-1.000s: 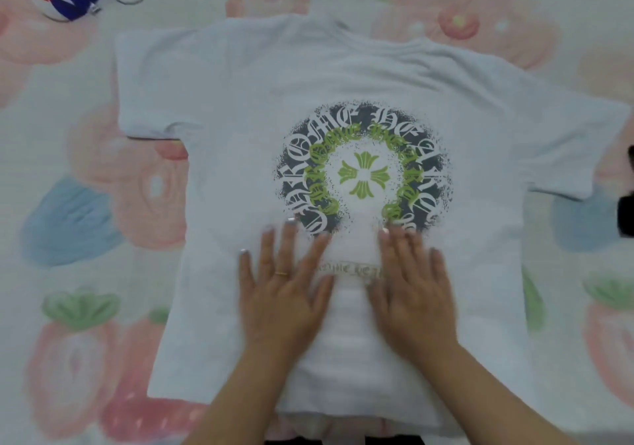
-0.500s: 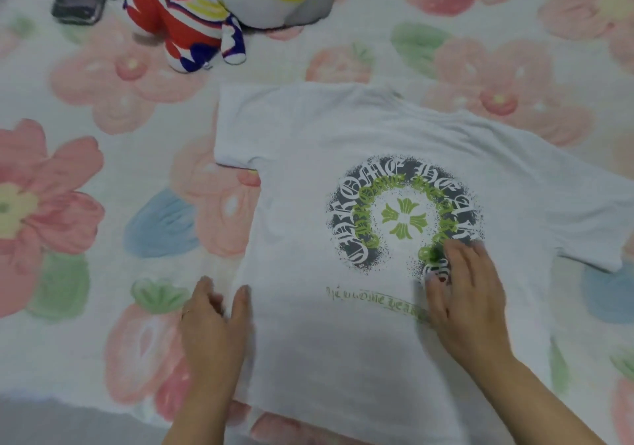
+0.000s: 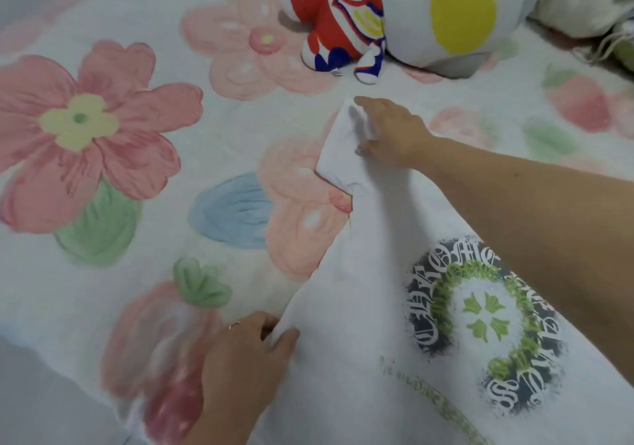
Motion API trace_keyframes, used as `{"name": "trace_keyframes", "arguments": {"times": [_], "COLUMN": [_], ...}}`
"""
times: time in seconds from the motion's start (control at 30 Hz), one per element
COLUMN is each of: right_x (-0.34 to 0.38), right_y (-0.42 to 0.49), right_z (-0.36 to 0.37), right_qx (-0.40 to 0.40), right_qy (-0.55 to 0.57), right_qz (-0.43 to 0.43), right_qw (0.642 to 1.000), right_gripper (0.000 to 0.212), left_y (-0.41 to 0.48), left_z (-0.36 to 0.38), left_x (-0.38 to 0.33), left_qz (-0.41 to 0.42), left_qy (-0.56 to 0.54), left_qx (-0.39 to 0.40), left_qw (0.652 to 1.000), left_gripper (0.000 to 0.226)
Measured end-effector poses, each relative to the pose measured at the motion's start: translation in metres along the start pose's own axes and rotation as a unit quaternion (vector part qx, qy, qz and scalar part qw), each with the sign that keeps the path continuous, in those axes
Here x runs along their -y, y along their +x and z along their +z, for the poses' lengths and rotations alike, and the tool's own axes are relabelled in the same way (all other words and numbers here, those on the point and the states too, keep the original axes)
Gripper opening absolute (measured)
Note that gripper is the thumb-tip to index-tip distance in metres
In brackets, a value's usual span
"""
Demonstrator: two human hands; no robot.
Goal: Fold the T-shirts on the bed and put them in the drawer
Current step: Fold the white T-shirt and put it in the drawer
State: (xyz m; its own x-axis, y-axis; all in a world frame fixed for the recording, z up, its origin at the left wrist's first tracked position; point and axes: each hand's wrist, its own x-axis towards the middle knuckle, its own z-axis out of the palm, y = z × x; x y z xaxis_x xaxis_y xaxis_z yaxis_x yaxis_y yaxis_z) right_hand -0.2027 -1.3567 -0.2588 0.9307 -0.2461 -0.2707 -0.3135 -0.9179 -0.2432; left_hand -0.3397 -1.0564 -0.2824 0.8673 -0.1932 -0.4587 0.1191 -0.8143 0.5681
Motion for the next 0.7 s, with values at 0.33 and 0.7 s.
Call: {"name": "trace_keyframes", "arguments": {"times": [0.33, 0.7], "right_x": [0.010, -0.084], "right_y": [0.027, -0.114], "right_z": [-0.012, -0.075], "right_qx": [0.038, -0.028], "right_qy": [0.030, 0.053], "right_qz": [0.052, 0.007], "right_qw": [0.997, 0.998], "right_gripper": [0.055, 0.029], "left_y": [-0.002, -0.061], "left_z": [0.001, 0.002], "left_x": [0.007, -0.030], "left_qz": [-0.021, 0.255], "left_qy": [-0.046, 0.000], "left_qx": [-0.032, -0.006], "left_qw": [0.998, 0.967], "left_gripper": [0.014, 0.038]}}
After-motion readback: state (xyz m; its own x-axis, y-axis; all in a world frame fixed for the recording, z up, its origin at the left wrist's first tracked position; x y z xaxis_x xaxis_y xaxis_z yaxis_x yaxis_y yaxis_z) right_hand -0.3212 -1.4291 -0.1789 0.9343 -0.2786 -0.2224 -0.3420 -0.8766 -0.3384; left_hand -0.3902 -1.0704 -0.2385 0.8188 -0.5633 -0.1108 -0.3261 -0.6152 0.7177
